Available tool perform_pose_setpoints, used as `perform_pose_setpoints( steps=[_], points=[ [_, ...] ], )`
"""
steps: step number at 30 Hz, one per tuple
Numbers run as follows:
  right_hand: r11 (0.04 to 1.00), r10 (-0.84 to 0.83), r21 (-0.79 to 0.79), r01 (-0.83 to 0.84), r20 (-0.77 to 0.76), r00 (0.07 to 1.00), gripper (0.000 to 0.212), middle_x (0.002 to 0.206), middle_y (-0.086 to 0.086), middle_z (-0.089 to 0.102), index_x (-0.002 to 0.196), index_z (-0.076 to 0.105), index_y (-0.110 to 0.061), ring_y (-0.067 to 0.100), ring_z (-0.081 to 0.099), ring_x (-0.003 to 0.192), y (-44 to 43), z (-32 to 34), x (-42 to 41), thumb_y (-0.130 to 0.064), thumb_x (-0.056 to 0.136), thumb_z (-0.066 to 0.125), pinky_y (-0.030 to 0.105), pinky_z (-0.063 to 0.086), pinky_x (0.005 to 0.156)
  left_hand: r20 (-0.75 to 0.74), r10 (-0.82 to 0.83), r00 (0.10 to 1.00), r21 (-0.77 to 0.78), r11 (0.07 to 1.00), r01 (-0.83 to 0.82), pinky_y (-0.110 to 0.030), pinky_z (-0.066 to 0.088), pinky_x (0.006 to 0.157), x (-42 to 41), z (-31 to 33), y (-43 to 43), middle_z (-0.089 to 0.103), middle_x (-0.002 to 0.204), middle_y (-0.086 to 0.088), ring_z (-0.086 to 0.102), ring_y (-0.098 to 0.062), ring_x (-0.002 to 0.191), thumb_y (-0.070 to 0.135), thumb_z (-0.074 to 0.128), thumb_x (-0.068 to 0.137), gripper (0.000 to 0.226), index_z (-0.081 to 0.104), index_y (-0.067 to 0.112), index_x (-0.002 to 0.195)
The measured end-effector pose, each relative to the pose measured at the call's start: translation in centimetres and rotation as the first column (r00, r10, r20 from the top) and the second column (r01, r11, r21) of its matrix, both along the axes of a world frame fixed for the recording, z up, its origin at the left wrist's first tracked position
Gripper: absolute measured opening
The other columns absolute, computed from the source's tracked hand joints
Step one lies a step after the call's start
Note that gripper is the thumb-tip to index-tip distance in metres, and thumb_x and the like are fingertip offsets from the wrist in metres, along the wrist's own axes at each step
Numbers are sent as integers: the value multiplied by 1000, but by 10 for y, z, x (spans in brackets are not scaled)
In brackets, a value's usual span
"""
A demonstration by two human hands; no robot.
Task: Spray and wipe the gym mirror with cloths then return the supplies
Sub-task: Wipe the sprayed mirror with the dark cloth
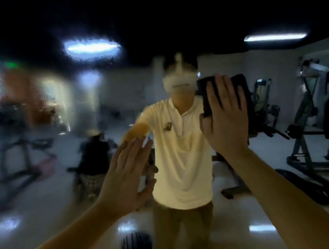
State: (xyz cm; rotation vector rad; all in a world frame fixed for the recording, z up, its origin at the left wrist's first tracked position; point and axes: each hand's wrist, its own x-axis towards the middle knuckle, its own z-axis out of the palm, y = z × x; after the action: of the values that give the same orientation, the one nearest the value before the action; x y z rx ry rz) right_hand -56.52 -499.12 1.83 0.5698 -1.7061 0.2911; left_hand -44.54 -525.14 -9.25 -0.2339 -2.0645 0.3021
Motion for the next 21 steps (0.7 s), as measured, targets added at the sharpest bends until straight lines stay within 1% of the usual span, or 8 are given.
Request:
perform_pose_setpoints(
  steps=[3,5,8,11,14,16,18,21],
  points=[
    [977,-31,-207,45,69,997,72,170,18,17,162,24,-4,34,12,159,-40,3,13,-23,95,44,54,9,128,-123,-46,991,-11,999,45,-44,8,130,4,40,-19,26,169,-12,25,-30,156,48,55,98,81,25,11,164],
    [980,-58,-186,71,77,995,73,171,19,13,163,20,-4,35,9,159,-65,-6,21,-27,97,44,54,7,128,-208,-85,974,11,996,89,-48,17,128,1,68,-29,34,166,-14,35,-34,152,41,59,100,74,35,7,160],
    [997,-43,72,43,-2,999,77,171,18,8,164,13,-7,34,4,159,-104,-32,34,-30,98,46,53,5,129,-286,-78,955,46,994,95,-54,18,127,-7,103,-43,33,166,-17,32,-36,153,42,55,104,70,34,6,161],
    [935,27,354,-6,-54,998,74,171,15,13,163,22,-8,31,6,160,-114,-46,36,-28,96,44,51,6,129,-355,-55,933,68,994,84,-60,16,127,-14,127,-52,24,168,-22,22,-38,157,43,44,106,73,24,1,162],
    [878,-38,468,97,-135,990,72,171,13,16,163,24,-11,30,10,159,-81,-25,23,-32,97,43,50,7,129,-316,23,948,78,997,2,-57,13,128,-21,137,-61,19,169,-25,16,-38,159,50,41,106,81,21,-5,161],
    [932,-103,336,134,-108,989,72,170,15,19,162,26,-10,32,14,158,-53,0,13,-32,96,47,51,9,128,-290,55,955,61,997,-39,-57,11,129,-29,136,-63,17,170,-25,12,-37,159,53,39,105,84,19,-6,161],
    [987,-148,54,149,-24,989,71,169,18,22,160,28,-7,34,18,157,-26,29,6,-29,94,39,52,12,128,-294,54,954,54,998,-40,-59,12,128,-34,133,-63,16,169,-26,12,-39,159,53,40,104,85,19,-7,161],
    [927,-194,-304,220,114,974,73,170,16,18,163,22,-6,32,14,158,-10,69,0,-26,93,29,54,13,128,-299,32,954,45,999,-20,-61,14,127,-34,133,-64,16,169,-27,12,-39,159,52,42,104,86,19,-8,161]
  ],
)
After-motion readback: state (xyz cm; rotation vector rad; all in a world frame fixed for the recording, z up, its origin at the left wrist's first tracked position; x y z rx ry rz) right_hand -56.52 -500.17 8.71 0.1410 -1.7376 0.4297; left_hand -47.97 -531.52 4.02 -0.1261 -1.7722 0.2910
